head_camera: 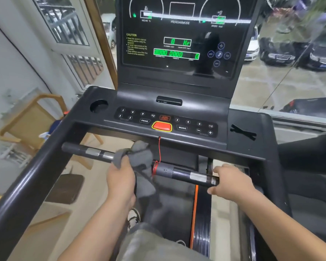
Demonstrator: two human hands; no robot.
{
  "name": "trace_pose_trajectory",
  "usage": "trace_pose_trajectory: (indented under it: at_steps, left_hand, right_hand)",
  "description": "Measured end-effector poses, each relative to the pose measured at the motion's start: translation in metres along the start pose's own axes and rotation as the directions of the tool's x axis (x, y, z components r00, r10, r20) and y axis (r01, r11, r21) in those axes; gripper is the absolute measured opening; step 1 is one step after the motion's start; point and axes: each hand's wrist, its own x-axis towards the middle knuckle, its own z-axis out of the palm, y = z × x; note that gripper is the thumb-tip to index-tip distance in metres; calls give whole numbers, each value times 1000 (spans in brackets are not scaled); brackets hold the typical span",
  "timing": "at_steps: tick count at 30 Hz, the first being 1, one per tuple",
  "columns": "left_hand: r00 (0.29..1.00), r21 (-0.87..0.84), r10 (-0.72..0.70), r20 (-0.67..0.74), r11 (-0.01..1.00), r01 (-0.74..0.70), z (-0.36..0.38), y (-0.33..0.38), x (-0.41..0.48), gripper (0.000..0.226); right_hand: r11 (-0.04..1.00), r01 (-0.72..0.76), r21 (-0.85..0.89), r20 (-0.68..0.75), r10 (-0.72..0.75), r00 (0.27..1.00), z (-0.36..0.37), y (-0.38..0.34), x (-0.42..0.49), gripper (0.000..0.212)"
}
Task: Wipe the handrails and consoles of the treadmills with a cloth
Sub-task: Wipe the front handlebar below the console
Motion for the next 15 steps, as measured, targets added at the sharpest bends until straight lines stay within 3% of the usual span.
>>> trace_pose_trajectory:
  at_steps: [2, 4, 5, 7, 9, 10, 12, 15]
  left_hand:
    - [956, 176, 282, 76, 940, -291, 9, 29, -6, 21]
    - [827, 351, 496, 266, 749, -562, 24, 43, -19, 12]
    - [758, 411, 526, 386, 637, -652, 35, 40, -25, 8]
    - [618, 466, 443, 649, 411, -784, 57, 13, -35, 9]
    - [449, 441, 199, 871, 82, -894, 71, -29, -37, 32]
    - [396, 402, 76, 915, -95, -911, 76, -49, -36, 46]
    - [373, 359, -14, 928, -235, -903, 85, -67, -31, 61]
    - [421, 399, -8, 907, -304, -865, 108, -62, -12, 49]
  right_hand:
    - [999, -47, -20, 22, 48, 999, 1, 11, -1, 45]
    - [997, -73, -7, 1, 73, 997, 5, 15, -2, 32]
    - [997, -77, -3, -17, 77, 997, 6, 16, -2, 29]
    - [996, -88, -3, -35, 87, 996, 6, 17, -1, 27]
    - [995, -101, 15, -31, 101, 994, 6, 20, 1, 29]
    - [994, -100, 31, -33, 101, 994, 6, 21, 1, 30]
    - [995, -89, 55, -52, 91, 994, 8, 22, 0, 32]
    - [997, -68, 49, -116, 73, 991, 14, 22, -2, 35]
